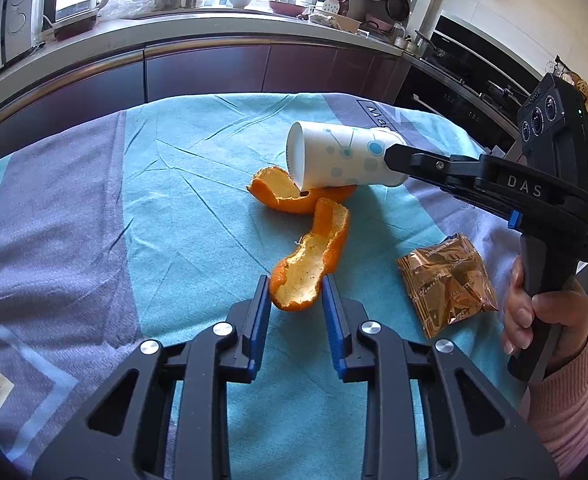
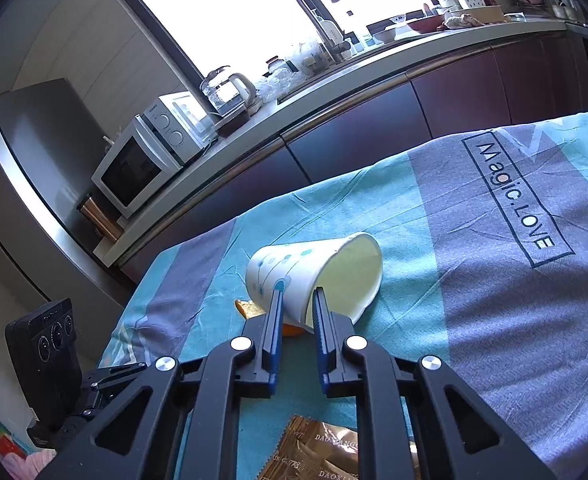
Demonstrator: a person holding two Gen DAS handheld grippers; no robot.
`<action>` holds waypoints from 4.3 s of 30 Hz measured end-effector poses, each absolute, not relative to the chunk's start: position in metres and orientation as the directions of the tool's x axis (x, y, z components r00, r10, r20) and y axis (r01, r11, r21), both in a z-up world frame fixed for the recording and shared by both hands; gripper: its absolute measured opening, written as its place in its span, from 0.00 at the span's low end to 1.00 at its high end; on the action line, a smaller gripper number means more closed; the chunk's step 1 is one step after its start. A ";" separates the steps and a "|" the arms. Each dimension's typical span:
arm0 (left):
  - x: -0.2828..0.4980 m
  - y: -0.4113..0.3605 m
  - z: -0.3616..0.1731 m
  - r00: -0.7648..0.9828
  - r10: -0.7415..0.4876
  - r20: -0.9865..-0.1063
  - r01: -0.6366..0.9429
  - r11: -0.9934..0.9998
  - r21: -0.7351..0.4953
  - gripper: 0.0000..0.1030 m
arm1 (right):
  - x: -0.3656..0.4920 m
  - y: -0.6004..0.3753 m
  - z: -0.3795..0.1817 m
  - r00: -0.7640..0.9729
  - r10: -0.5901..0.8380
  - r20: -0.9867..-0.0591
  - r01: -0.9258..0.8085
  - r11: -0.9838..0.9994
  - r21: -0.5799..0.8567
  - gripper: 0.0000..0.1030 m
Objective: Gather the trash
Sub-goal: 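Close the left gripper on the orange peel while the right gripper grips the dotted cup, then lift the orange peel and dotted cup and carry them toward the teal bin, then lower the orange peel and dotted cup into the teal bin and open both grippers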
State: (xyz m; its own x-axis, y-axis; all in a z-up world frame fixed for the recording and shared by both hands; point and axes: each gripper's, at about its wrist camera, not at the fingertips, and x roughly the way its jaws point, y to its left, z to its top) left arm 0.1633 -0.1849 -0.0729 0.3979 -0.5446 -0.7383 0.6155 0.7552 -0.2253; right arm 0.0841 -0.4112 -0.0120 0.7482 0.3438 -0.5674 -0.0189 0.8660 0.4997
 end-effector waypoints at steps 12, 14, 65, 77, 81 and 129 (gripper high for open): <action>0.148 -0.168 -0.066 0.429 -0.549 -0.717 0.614 0.759 -0.214 0.18 | 0.071 -0.403 0.003 0.773 0.351 -0.529 -0.065 0.872 0.485 0.04; 0.144 -0.164 -0.063 0.446 -0.539 -0.714 0.615 0.765 -0.193 0.18 | 0.069 -0.399 0.006 0.776 0.348 -0.526 -0.071 0.877 0.475 0.04; 0.036 0.051 -0.017 0.671 -0.445 -0.593 0.420 0.887 -0.191 0.16 | 0.028 -0.235 0.021 0.635 0.610 -0.474 -0.365 0.778 0.512 0.04; 0.027 0.084 -0.017 0.698 -0.410 -0.587 0.363 0.909 -0.203 0.16 | 0.034 -0.201 0.020 0.590 0.650 -0.479 -0.411 0.752 0.515 0.04; 0.025 0.095 -0.018 0.705 -0.397 -0.587 0.344 0.916 -0.207 0.16 | 0.037 -0.191 0.020 0.576 0.662 -0.479 -0.425 0.744 0.516 0.04; 0.000 0.215 -0.016 0.800 -0.208 -0.562 0.090 0.969 -0.231 0.16 | 0.060 -0.067 0.024 0.387 0.778 -0.496 -0.606 0.620 0.499 0.04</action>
